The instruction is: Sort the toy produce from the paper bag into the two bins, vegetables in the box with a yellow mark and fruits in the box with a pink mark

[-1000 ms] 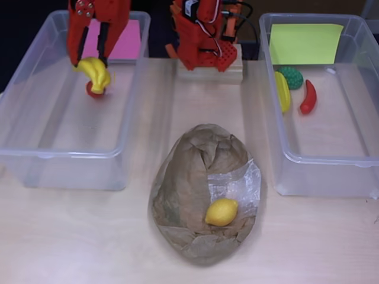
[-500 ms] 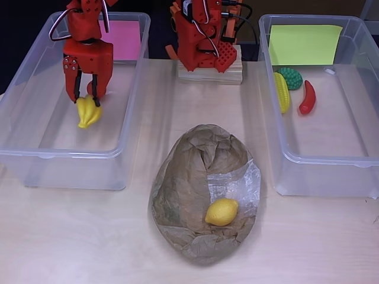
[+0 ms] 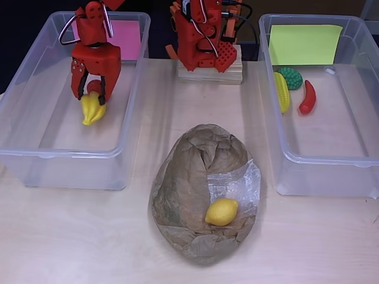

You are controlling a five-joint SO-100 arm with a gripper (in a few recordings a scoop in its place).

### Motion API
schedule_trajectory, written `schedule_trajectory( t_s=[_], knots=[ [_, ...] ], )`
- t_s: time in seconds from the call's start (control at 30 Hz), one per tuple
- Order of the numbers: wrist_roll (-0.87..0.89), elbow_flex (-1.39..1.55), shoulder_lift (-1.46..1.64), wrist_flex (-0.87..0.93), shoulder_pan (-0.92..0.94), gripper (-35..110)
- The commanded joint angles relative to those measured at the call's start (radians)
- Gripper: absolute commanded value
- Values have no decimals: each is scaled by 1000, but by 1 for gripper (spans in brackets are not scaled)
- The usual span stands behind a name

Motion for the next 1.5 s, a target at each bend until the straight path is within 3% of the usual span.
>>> schedule_trajectory(
  t_s=[0.0, 0.33, 0.53, 0.93, 1.17, 1.47],
  knots=[
    [43, 18, 57, -6, -11, 30],
    [46, -17, 186, 17, -109, 40],
    [-40, -41, 383, 28, -239, 37],
    [-319, 57, 698, -156, -607, 35],
    [-380, 86, 589, -129, -877, 30],
    [-407, -51, 178, -117, -1052, 33]
  ],
)
